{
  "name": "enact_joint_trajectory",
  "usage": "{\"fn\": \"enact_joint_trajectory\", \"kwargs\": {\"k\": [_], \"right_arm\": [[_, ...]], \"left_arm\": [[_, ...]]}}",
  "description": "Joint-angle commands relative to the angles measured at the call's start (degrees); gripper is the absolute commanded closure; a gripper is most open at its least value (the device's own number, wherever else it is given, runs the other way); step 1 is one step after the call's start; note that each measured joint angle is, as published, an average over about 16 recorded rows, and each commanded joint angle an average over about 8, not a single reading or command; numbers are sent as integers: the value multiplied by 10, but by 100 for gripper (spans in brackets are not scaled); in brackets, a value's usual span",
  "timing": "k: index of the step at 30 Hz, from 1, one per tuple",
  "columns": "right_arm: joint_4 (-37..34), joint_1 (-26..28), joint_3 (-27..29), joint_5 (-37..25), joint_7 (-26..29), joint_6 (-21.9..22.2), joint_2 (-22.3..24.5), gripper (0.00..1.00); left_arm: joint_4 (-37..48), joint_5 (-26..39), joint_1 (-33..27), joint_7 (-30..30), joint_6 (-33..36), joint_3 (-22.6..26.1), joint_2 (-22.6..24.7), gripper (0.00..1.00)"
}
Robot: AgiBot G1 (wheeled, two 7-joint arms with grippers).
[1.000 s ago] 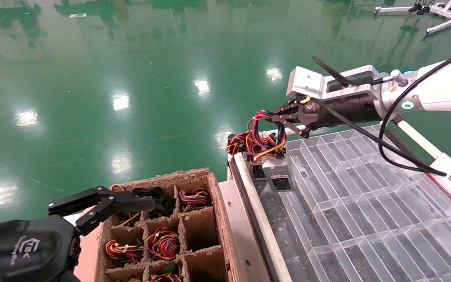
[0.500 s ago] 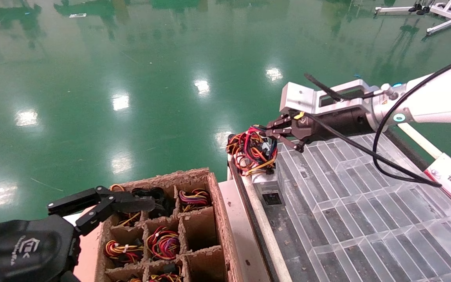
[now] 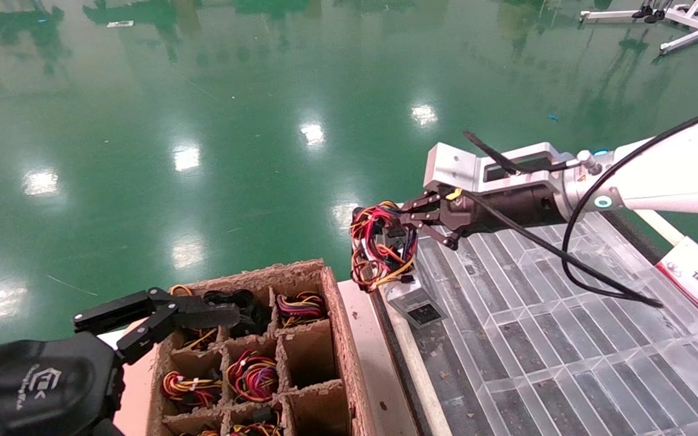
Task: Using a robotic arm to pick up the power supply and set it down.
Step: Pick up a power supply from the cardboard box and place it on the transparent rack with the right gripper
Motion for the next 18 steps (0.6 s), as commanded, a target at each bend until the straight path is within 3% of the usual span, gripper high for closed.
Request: {"fn": "enact_joint_trajectory", "kwargs": {"k": [1, 18], "right_arm": [[1, -4, 2, 3, -4, -6, 0, 100], [-8, -33, 11, 16, -15, 46, 23, 100]], "left_arm": [[0, 0, 0, 0, 0, 0, 0, 0], [0, 0, 0, 0, 0, 0, 0, 0]]}}
